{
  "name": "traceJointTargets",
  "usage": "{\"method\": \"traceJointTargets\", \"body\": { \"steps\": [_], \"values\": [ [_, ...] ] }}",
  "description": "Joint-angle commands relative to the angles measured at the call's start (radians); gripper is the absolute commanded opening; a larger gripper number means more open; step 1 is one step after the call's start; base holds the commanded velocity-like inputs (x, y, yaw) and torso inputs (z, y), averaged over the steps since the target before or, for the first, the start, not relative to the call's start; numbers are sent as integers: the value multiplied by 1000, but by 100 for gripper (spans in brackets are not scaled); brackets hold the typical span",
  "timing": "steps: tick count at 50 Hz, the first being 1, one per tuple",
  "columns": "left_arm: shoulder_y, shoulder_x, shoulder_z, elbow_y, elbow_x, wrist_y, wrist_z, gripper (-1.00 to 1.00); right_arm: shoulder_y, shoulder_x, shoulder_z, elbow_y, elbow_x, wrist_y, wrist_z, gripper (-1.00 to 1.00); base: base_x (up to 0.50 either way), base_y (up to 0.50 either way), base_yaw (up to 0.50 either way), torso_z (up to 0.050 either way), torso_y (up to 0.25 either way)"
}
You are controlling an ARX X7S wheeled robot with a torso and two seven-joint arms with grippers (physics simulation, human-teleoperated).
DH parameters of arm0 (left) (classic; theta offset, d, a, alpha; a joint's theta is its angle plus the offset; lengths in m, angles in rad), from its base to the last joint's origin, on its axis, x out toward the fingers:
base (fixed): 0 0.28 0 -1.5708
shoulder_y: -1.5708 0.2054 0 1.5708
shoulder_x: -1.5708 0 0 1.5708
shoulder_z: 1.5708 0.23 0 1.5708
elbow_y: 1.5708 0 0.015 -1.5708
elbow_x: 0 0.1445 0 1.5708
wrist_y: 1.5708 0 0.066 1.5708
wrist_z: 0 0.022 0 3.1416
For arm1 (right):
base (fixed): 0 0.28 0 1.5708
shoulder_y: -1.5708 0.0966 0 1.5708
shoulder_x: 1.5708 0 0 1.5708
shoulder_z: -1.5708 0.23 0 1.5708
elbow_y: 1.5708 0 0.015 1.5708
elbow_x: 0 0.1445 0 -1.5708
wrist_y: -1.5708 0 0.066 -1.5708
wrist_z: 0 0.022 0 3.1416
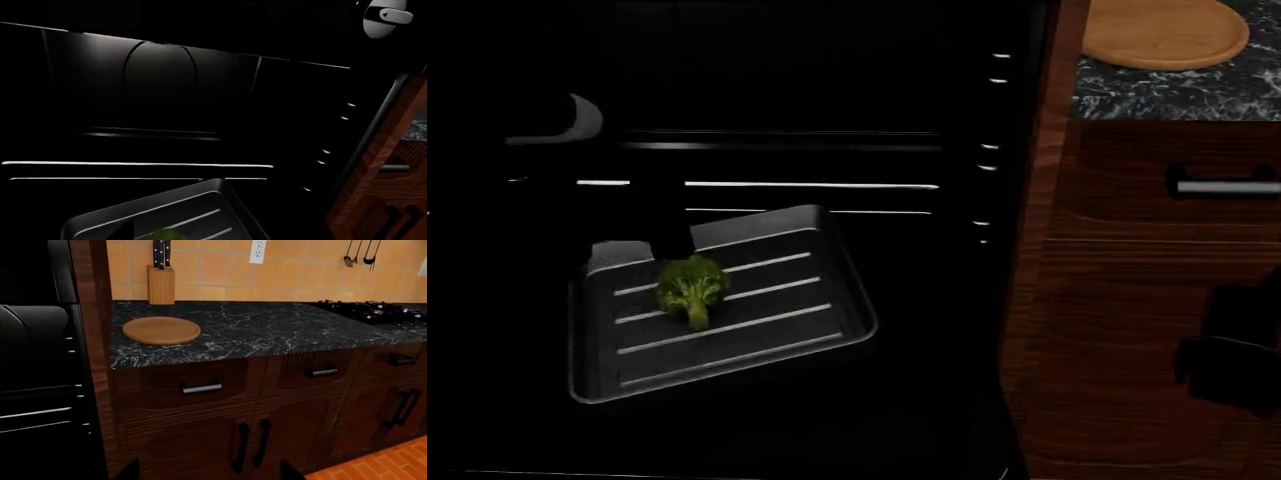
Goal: Pick the broccoli from the oven and place it on the plate on the counter.
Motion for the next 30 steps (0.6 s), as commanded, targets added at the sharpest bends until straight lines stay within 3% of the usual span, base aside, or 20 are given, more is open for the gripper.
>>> {"method": "traceJointTargets", "body": {
  "steps": [1,13,17,30],
  "values": [
    [-148,9,45,-41,38,-122,-26,100,-6,22,13,17,15,-20,3,100,0,0,0,0,0],
    [-308,18,47,-147,9,-199,-6,100,6,35,-7,33,24,-37,16,100,0,0,0,0,0],
    [-346,18,47,-165,2,-222,-5,100,47,34,-24,40,105,-13,100,100,0,0,0,0,0],
    [-318,14,64,-145,-5,-204,-7,100,49,37,-24,27,133,-49,85,100,136,0,0,0,0]
  ]
}}
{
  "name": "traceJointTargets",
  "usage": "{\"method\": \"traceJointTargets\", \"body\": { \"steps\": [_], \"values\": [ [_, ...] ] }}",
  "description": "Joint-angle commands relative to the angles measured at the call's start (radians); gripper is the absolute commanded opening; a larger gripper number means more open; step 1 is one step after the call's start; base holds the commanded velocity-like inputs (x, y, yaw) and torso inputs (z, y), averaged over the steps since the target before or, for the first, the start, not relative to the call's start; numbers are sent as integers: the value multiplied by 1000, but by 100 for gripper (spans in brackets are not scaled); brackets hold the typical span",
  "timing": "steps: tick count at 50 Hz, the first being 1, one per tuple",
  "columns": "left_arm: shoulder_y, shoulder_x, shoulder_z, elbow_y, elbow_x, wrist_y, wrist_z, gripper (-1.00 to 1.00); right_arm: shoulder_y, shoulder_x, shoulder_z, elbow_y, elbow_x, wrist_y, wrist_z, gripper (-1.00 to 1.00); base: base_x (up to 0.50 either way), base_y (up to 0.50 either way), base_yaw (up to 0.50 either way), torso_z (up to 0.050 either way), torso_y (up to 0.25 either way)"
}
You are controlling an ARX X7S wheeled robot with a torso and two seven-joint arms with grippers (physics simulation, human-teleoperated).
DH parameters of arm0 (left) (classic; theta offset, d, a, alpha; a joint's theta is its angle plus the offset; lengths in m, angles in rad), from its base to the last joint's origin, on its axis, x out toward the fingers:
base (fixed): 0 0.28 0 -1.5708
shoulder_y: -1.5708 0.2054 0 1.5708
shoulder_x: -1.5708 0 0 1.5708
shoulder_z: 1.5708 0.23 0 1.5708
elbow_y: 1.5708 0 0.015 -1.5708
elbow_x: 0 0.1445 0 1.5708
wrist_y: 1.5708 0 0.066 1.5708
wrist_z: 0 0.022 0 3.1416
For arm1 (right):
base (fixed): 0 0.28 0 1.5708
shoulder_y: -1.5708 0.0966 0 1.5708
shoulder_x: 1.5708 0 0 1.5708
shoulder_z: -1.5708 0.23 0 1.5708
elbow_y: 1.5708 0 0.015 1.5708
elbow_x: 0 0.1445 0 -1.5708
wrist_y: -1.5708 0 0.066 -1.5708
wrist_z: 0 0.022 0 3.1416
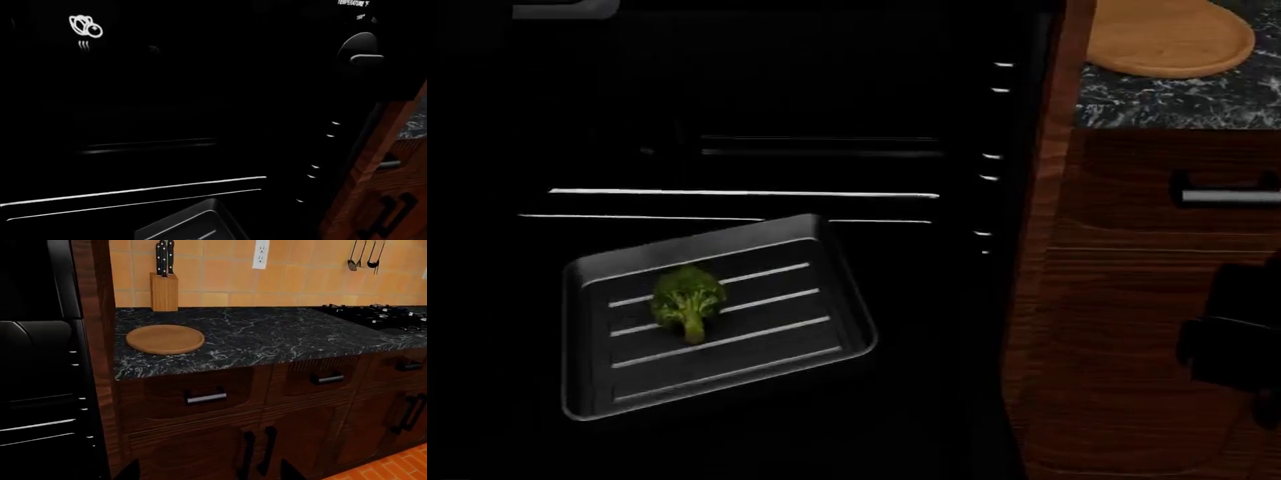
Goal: Pick the broccoli from the oven and place it on the plate on the counter.
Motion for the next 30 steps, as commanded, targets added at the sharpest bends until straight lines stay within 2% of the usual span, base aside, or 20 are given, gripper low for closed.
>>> {"method": "traceJointTargets", "body": {
  "steps": [1,24,30],
  "values": [
    [-11,6,7,-6,31,2,6,100,-1,-2,14,-8,19,-18,-10,100,258,0,0,0,0],
    [-1,8,28,-15,21,17,-3,100,-77,16,54,-25,-5,-67,-56,100,258,0,0,0,0],
    [9,3,24,-7,14,13,-9,100,-83,19,54,-23,6,-70,-33,100,96,0,0,0,0]
  ]
}}
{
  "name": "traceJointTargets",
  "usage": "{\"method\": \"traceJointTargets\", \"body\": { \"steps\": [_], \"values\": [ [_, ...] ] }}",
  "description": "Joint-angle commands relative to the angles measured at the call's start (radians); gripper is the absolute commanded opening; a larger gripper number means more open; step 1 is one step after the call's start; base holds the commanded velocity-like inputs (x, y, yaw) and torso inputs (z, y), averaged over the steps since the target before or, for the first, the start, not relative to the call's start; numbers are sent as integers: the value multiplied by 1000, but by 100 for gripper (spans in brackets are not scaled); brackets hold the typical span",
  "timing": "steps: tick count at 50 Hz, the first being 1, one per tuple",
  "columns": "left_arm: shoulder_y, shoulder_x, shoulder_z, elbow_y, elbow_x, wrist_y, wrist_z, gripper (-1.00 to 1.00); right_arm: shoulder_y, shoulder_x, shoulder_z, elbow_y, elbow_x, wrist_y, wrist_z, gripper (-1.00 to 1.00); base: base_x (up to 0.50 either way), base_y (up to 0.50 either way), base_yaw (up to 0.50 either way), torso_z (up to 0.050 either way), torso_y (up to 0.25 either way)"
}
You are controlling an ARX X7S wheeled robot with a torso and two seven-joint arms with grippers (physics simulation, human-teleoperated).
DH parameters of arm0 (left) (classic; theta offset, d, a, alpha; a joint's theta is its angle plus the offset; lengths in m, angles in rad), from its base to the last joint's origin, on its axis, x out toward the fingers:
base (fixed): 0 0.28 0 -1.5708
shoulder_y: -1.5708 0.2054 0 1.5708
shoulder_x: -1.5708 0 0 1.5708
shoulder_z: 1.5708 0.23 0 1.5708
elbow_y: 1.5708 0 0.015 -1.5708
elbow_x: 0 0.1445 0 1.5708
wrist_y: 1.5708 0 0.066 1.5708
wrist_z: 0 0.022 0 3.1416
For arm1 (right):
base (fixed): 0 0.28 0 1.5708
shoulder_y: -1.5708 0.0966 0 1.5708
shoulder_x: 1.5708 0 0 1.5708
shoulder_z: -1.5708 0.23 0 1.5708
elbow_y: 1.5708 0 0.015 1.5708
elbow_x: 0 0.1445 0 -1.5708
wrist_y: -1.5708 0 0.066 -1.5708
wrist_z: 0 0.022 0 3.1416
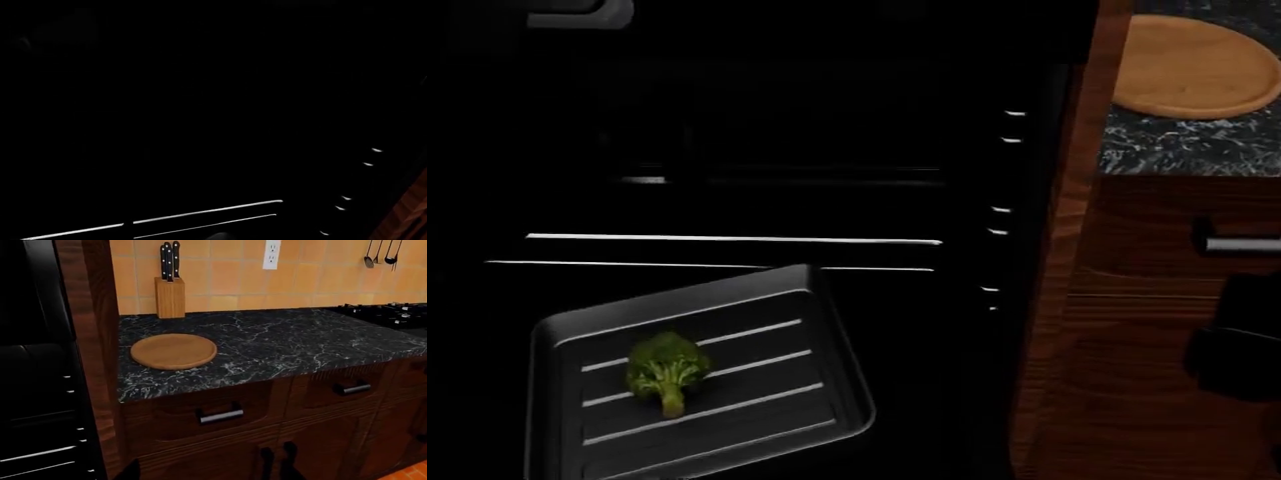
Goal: Pick the broccoli from the oven and place it on the plate on the counter.
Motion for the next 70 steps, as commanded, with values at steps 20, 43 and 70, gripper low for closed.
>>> {"method": "traceJointTargets", "body": {
  "steps": [20,43,70],
  "values": [
    [23,-2,6,12,14,7,-8,100,-22,7,17,-1,44,-30,40,100,93,0,0,0,0],
    [177,-30,4,6,7,15,-35,100,-46,-3,2,-1,7,-62,9,100,0,0,0,0,0],
    [219,-16,7,-128,37,34,-102,100,-110,-11,10,4,-59,-106,-56,100,0,0,0,0,0]
  ]
}}
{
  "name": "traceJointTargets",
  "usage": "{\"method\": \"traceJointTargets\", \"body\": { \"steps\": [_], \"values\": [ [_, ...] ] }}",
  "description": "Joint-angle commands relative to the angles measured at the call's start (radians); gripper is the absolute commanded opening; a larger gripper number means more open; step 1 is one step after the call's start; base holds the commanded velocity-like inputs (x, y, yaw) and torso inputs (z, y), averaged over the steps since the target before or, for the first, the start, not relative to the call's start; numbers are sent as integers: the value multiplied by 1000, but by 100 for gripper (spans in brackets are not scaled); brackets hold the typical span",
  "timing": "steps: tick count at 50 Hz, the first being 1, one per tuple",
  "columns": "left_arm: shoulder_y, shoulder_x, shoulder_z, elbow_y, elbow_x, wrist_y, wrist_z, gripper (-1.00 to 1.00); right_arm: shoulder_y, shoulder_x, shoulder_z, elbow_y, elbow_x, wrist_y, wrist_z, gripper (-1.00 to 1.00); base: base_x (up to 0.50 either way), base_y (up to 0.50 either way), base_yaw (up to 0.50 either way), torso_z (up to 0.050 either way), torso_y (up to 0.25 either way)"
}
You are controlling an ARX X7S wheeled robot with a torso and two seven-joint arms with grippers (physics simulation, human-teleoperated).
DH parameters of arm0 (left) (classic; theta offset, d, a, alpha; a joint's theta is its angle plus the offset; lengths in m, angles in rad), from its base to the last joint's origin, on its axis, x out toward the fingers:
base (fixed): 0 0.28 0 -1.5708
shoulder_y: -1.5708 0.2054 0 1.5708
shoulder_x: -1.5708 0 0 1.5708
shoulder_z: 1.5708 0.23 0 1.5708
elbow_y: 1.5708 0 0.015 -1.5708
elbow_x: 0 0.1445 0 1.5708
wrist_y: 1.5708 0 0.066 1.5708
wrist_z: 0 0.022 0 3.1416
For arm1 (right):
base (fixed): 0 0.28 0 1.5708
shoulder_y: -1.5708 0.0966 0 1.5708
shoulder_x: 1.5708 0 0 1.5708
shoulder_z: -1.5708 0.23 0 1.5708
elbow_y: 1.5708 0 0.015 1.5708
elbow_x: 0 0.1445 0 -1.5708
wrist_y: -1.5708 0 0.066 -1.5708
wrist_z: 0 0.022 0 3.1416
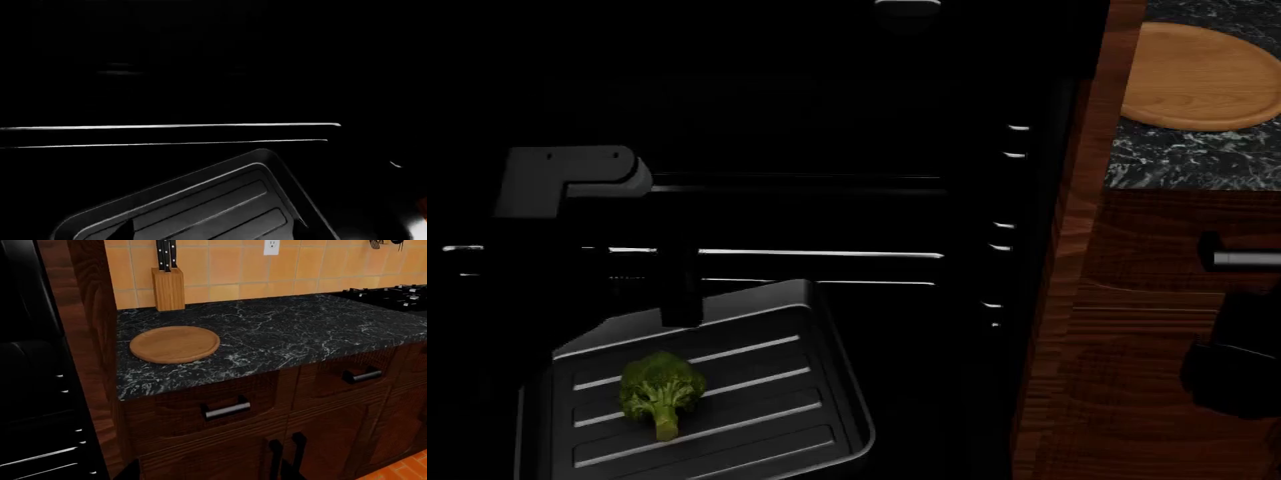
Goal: Pick the broccoli from the oven and place it on the plate on the counter.
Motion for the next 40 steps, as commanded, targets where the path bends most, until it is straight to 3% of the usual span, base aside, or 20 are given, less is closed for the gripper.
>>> {"method": "traceJointTargets", "body": {
  "steps": [1,17,40],
  "values": [
    [6,9,-15,-45,47,0,-28,100,-27,-17,14,4,-44,-17,-45,100,0,0,0,0,0],
    [10,-1,-42,-89,41,-18,-59,100,-53,-23,8,11,-82,-44,-87,100,0,0,0,0,0],
    [-33,15,20,-310,62,93,44,100,-86,-30,-1,10,-108,-69,-108,100,0,0,0,0,0]
  ]
}}
